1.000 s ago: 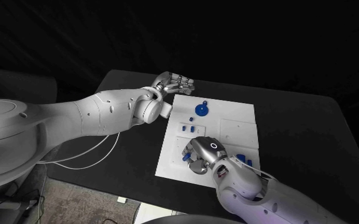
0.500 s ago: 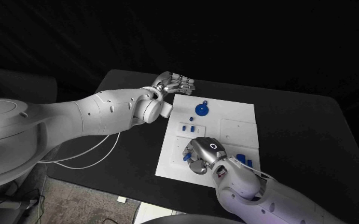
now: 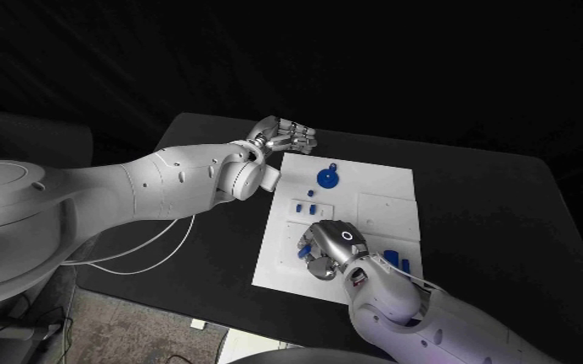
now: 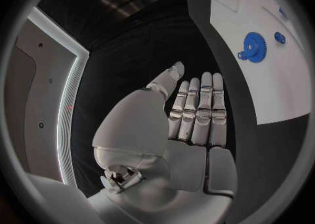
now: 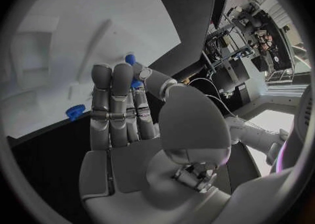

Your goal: Assemble the parts on the task board

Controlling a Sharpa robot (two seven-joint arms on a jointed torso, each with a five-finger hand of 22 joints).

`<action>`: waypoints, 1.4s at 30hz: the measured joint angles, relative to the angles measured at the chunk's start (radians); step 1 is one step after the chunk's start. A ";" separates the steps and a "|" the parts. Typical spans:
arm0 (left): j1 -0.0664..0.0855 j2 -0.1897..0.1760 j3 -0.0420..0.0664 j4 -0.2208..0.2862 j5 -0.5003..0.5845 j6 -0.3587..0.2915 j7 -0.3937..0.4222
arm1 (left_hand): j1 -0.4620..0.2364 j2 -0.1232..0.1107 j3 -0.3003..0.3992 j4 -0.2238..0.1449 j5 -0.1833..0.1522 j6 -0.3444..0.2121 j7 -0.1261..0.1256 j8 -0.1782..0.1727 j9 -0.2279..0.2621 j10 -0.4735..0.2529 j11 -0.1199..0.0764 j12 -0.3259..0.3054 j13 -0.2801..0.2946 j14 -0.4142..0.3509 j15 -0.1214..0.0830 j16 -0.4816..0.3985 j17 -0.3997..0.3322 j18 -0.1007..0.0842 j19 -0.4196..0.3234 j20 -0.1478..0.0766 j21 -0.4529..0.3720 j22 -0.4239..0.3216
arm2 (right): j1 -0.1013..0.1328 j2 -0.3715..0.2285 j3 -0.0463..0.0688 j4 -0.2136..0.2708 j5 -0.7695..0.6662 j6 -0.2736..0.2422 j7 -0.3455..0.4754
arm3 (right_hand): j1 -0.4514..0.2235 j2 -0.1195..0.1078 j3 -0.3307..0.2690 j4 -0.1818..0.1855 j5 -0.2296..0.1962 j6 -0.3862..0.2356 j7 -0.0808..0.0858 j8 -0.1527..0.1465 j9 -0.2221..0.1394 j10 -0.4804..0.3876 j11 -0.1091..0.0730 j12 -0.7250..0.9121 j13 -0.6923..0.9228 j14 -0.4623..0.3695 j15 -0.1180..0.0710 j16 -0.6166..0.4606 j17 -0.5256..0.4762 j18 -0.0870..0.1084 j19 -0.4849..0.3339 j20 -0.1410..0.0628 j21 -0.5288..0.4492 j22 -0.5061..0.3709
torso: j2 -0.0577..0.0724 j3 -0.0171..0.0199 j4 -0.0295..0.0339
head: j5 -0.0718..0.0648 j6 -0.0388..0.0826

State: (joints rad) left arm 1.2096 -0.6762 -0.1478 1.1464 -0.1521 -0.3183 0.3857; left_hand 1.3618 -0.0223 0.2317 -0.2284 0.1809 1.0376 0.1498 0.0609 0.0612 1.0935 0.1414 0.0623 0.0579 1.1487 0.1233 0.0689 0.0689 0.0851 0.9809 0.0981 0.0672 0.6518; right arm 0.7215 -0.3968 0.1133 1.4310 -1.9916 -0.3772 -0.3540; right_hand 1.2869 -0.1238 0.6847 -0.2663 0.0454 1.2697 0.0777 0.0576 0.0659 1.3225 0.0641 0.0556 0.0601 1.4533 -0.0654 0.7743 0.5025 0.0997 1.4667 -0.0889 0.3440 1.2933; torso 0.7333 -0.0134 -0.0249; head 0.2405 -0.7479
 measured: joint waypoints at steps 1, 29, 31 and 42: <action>0.000 0.000 0.000 0.000 0.000 0.000 0.000 | 0.000 0.000 0.000 0.000 0.000 0.000 0.000 0.000 0.000 0.000 0.000 0.000 0.000 0.000 0.000 0.000 0.000 0.000 0.000 0.000 0.000 0.000 | 0.000 0.001 0.000 -0.001 -0.001 0.000 -0.001 | 0.000 0.000 0.000 0.000 0.000 0.000 0.000 0.000 0.000 0.000 0.000 0.000 0.000 0.000 0.000 0.000 0.000 0.001 0.000 0.000 0.000 0.000 | 0.000 0.0000 0.0000 | 0.000 0.000; 0.000 0.001 0.000 -0.001 0.001 0.004 -0.001 | 0.000 0.000 0.000 0.000 0.000 0.000 0.000 0.000 0.000 0.000 0.000 0.000 0.000 0.000 0.000 0.000 0.000 0.000 0.000 0.000 0.000 0.000 | 0.005 0.018 -0.009 -0.016 -0.032 0.067 -0.015 | 0.002 0.002 0.000 0.000 -0.003 -0.003 -0.001 0.001 -0.001 0.000 -0.001 0.001 -0.001 0.000 0.000 0.000 0.001 0.001 0.000 0.000 -0.006 0.013 | 0.000 -0.0001 -0.0001 | 0.002 -0.005; 0.000 0.001 0.000 -0.002 0.001 0.004 -0.001 | 0.000 0.000 0.000 0.000 0.000 0.000 0.000 0.000 0.000 0.000 0.000 0.000 0.000 0.000 0.000 0.000 0.000 0.000 0.000 0.000 0.000 0.000 | 0.005 0.021 -0.009 -0.019 -0.034 0.068 -0.016 | 0.003 0.003 0.000 0.000 -0.003 -0.003 -0.001 0.001 -0.001 0.000 -0.001 0.001 0.000 0.000 0.000 0.000 0.001 0.001 0.000 0.000 -0.008 0.013 | 0.000 -0.0001 -0.0005 | 0.002 -0.006; -0.001 0.004 0.000 -0.002 0.001 0.006 -0.001 | 0.000 0.000 0.000 0.000 0.000 0.000 0.000 0.000 0.000 0.000 0.000 0.000 0.000 0.000 0.000 0.000 0.000 0.000 0.000 0.000 0.000 0.000 | 0.009 0.045 -0.020 -0.039 -0.040 0.065 -0.024 | 0.003 0.003 0.002 -0.003 -0.003 -0.012 0.002 0.000 0.000 0.000 -0.001 0.002 0.001 0.002 0.002 0.000 0.000 -0.007 0.000 0.000 -0.032 0.014 | 0.000 -0.0001 0.0006 | -0.002 -0.006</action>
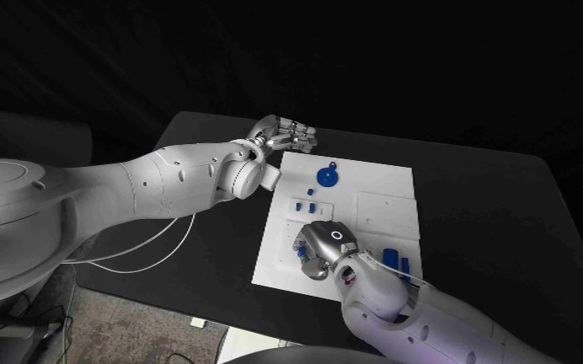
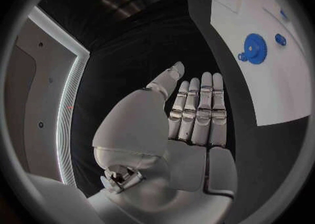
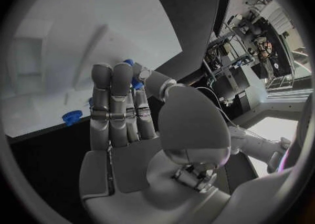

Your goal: Assemble the parts on the task board

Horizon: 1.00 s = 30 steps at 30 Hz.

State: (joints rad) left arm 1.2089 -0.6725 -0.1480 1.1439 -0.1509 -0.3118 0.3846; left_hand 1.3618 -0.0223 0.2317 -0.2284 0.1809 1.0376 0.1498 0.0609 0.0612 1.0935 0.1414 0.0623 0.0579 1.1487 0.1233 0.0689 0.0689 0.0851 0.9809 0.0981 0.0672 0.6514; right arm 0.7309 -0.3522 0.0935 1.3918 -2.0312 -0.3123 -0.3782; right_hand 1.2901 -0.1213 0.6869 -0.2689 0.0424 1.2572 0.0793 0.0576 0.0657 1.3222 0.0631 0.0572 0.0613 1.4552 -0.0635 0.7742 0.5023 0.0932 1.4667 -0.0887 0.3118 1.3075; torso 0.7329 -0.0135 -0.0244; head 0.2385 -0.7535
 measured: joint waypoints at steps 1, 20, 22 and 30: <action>0.000 0.000 0.000 0.000 0.000 0.000 0.000 | 0.000 0.000 0.000 0.000 0.000 0.000 0.000 0.000 0.000 0.000 0.000 0.000 0.000 0.000 0.000 0.000 0.000 0.000 0.000 0.000 0.000 0.000 | 0.000 0.000 -0.001 -0.001 0.000 -0.002 0.000 | 0.000 0.000 -0.008 0.001 0.000 -0.004 0.003 0.000 0.000 -0.004 -0.004 0.000 0.000 0.000 0.000 0.000 -0.001 0.000 0.000 0.000 0.000 0.000 | 0.000 0.0001 0.0000 | 0.000 0.000; 0.000 -0.002 0.000 0.000 0.000 0.003 -0.001 | 0.000 0.000 0.000 0.000 0.000 0.000 0.000 0.000 0.000 0.000 0.000 0.000 0.000 0.000 0.000 0.000 0.000 0.000 0.000 0.000 0.000 -0.001 | -0.010 -0.009 -0.014 0.002 0.036 -0.060 0.015 | 0.000 -0.094 -0.249 0.028 0.043 -0.236 0.025 0.001 -0.002 -0.234 0.029 0.008 -0.001 -0.014 0.042 -0.004 -0.038 0.044 0.000 0.039 -0.107 -0.059 | 0.000 0.0006 -0.0013 | 0.000 -0.001; 0.000 -0.002 0.000 0.000 0.000 0.003 -0.001 | 0.000 0.000 0.000 0.000 0.000 0.000 0.000 0.000 0.000 0.000 0.000 0.000 0.000 0.000 0.000 0.000 0.000 0.000 0.000 0.000 0.000 -0.001 | -0.010 -0.011 -0.014 0.007 0.043 -0.077 0.020 | 0.028 -0.104 -0.319 0.054 0.038 -0.299 0.020 0.001 -0.004 -0.289 0.041 0.008 -0.001 -0.022 0.051 -0.011 -0.049 0.044 -0.002 0.048 -0.125 -0.078 | 0.000 0.0009 -0.0014 | -0.001 -0.001; 0.000 -0.003 0.000 -0.001 0.001 0.003 -0.002 | 0.000 0.000 0.000 0.000 0.000 0.000 0.000 0.000 0.000 0.000 0.000 0.000 0.000 0.000 0.000 0.000 0.000 0.000 0.000 0.000 0.000 -0.001 | -0.010 -0.032 -0.012 0.043 0.071 -0.153 0.041 | 0.074 -0.139 -0.384 0.142 0.035 -0.366 0.016 0.001 -0.006 -0.338 0.053 0.021 -0.001 -0.027 0.055 -0.011 -0.066 0.044 0.000 0.050 -0.151 -0.114 | 0.000 0.0009 -0.0011 | -0.002 0.000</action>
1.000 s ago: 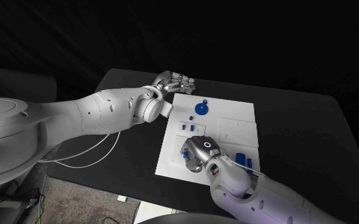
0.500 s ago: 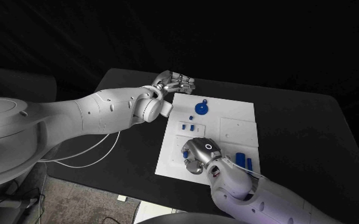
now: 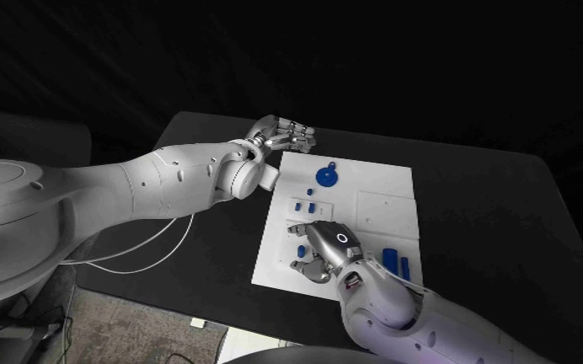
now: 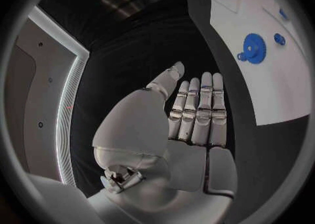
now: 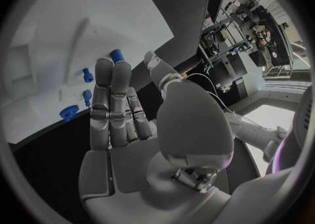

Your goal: Assemble the parts on the task board

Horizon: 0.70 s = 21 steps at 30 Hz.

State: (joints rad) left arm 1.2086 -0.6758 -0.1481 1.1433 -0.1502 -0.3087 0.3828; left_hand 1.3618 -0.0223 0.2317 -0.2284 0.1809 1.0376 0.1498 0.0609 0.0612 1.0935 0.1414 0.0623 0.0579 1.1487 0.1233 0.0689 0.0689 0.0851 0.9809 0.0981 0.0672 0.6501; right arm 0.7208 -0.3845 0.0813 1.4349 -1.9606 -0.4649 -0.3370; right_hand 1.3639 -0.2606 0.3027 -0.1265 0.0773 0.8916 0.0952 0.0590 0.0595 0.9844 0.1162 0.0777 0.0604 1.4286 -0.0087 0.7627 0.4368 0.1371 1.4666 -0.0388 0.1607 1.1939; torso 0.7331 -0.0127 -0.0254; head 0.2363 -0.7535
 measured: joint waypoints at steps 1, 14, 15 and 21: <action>0.000 0.000 0.000 0.000 0.000 0.000 0.000 | 0.000 0.000 0.000 0.000 0.000 0.000 0.000 0.000 0.000 0.000 0.000 0.000 0.000 0.000 0.000 0.000 0.000 0.000 0.000 0.000 0.000 0.000 | 0.000 -0.005 0.003 0.008 0.003 -0.006 0.002 | 0.000 0.000 0.000 0.000 0.000 0.000 0.000 0.000 0.000 0.000 0.000 0.000 0.000 0.000 0.000 0.000 -0.001 0.000 0.000 0.000 0.000 -0.001 | 0.000 0.0000 -0.0001 | 0.000 0.000; 0.000 -0.008 0.000 -0.001 0.001 0.003 -0.002 | 0.000 0.000 0.000 0.000 0.000 0.000 0.000 0.000 0.000 0.000 0.000 0.000 0.000 0.000 0.000 0.000 0.000 0.000 0.000 0.000 0.000 0.000 | 0.003 -0.156 0.144 0.131 0.137 -0.018 0.037 | -0.071 0.092 0.062 -0.007 -0.004 0.170 0.028 0.000 0.003 0.212 -0.048 0.024 -0.002 0.012 -0.026 0.025 0.003 0.011 0.000 -0.009 0.023 0.012 | -0.002 0.0001 -0.0017 | -0.030 0.019; 0.000 -0.010 0.000 -0.001 0.001 0.004 -0.002 | 0.000 0.000 0.000 0.000 0.000 0.000 0.000 0.000 0.000 0.000 0.000 0.000 0.000 0.000 0.000 0.000 0.000 0.000 0.000 0.000 0.000 -0.001 | 0.004 -0.176 0.157 0.137 0.167 -0.012 0.045 | -0.083 0.103 0.084 -0.005 -0.004 0.176 0.026 0.000 0.003 0.236 -0.055 0.022 -0.001 0.017 -0.031 0.029 0.007 0.011 0.000 -0.016 0.030 0.015 | -0.002 0.0001 -0.0025 | -0.036 0.023; 0.000 -0.027 -0.002 0.004 0.002 0.011 -0.002 | 0.002 0.006 0.000 0.000 0.000 0.002 -0.002 0.000 0.000 0.004 -0.004 0.000 0.000 0.000 0.000 0.000 0.000 0.000 0.000 0.000 0.000 -0.003 | 0.009 -0.308 0.232 0.199 0.378 0.059 0.099 | -0.121 0.121 0.061 -0.007 0.025 0.236 -0.006 0.008 0.012 0.422 -0.118 0.123 0.059 0.029 -0.065 0.055 0.034 -0.015 -0.001 -0.048 0.145 0.053 | -0.003 0.0022 -0.0063 | -0.058 0.037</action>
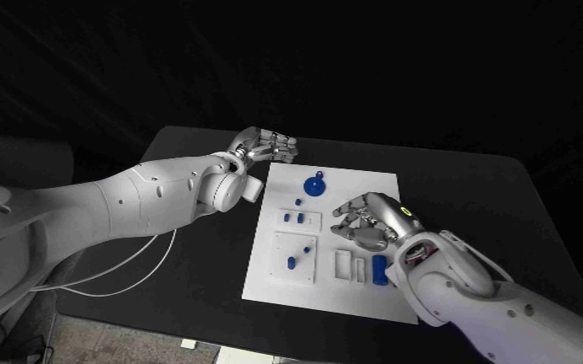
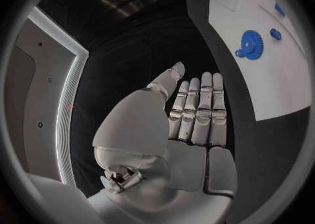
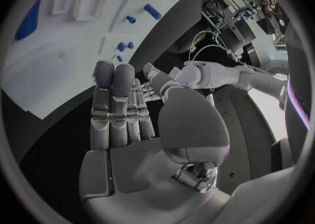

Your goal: Assemble the parts on the task board

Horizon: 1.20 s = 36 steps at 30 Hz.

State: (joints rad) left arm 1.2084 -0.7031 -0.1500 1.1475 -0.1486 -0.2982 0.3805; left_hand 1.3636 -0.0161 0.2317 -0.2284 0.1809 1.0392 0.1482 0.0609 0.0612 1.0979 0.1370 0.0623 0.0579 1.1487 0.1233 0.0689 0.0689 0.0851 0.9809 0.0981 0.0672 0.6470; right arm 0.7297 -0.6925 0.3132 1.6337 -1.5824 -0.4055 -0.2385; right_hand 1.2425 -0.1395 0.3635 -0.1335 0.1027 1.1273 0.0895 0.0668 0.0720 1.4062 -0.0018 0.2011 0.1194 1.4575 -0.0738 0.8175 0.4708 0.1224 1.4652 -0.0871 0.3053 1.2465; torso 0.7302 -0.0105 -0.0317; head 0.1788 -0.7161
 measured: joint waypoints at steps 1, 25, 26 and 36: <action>0.000 -0.003 -0.001 0.001 0.000 0.002 0.000 | -0.002 0.002 0.000 0.000 0.000 0.004 -0.004 0.000 0.000 0.005 -0.005 0.000 0.000 0.000 0.000 0.000 0.000 0.000 0.000 0.000 0.000 0.001 | 0.001 -0.019 0.007 0.005 0.030 0.015 0.004 | -0.007 0.007 -0.020 0.003 0.006 0.010 -0.006 0.000 0.001 0.034 -0.012 0.047 0.038 0.003 -0.008 0.010 0.006 -0.001 -0.002 -0.006 0.033 0.010 | -0.001 0.0008 -0.0012 | -0.006 0.002; -0.010 -0.049 -0.021 0.059 -0.008 0.096 0.023 | -0.005 0.011 -0.305 0.115 -0.070 0.021 -0.022 0.000 0.000 0.076 -0.026 0.000 0.000 0.024 -0.006 0.000 0.007 -0.018 0.035 0.004 0.000 -0.254 | 0.020 -0.155 0.055 -0.027 0.356 0.430 -0.335 | -0.194 0.054 -0.086 0.225 -0.049 0.019 -0.028 0.000 0.100 -0.080 -0.031 0.805 1.017 -0.027 -0.026 0.206 0.320 -0.039 0.000 -0.036 0.351 0.061 | -0.026 0.0103 -0.0176 | -0.087 0.010; -0.010 -0.049 -0.021 0.060 -0.010 0.099 0.023 | 0.001 0.017 -0.328 0.118 -0.070 0.021 -0.023 0.000 0.000 0.076 -0.026 0.000 0.000 0.021 -0.007 0.000 0.007 -0.018 0.034 0.005 0.000 -0.280 | 0.020 -0.153 0.054 -0.030 0.357 0.435 -0.347 | -0.194 0.054 -0.091 0.229 -0.049 0.019 -0.028 0.000 0.099 -0.080 -0.031 0.804 1.020 -0.027 -0.026 0.206 0.323 -0.039 0.000 -0.036 0.356 0.061 | -0.026 0.0103 -0.0178 | -0.088 0.010; -0.012 -0.051 -0.022 0.067 -0.027 0.116 0.031 | 0.006 0.023 -0.371 0.131 -0.074 0.021 -0.022 0.000 0.000 0.076 -0.026 0.000 0.000 0.021 -0.007 0.000 0.007 -0.018 0.063 0.002 0.000 -0.420 | 0.020 -0.117 0.030 -0.060 0.345 0.452 -0.424 | -0.175 0.035 -0.097 0.277 -0.049 0.019 -0.028 0.000 0.090 -0.062 -0.030 0.771 1.073 -0.027 -0.026 0.183 0.374 -0.039 0.000 -0.036 0.367 0.061 | -0.026 0.0097 -0.0171 | -0.090 0.001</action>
State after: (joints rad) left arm 1.1969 -0.7538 -0.1715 1.2141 -0.1758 -0.1824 0.4117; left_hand 1.3698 0.0066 -0.1392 -0.0975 0.1072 1.0601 0.1258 0.0609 0.0614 1.1742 0.1110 0.0619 0.0581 1.1701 0.1163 0.0689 0.0762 0.0676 1.0437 0.0999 0.0672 0.2270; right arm 0.7500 -0.8100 0.3429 1.5732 -1.2370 0.0463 -0.6620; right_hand 1.0678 -0.1042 0.2668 0.1438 0.0542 1.1467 0.0616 0.0671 0.1621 1.3440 -0.0322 0.9716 1.1929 1.4306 -0.1001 1.0001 0.8450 0.0835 1.4649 -0.1233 0.6720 1.3078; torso 0.7043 -0.0008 -0.0488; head 0.0887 -0.7154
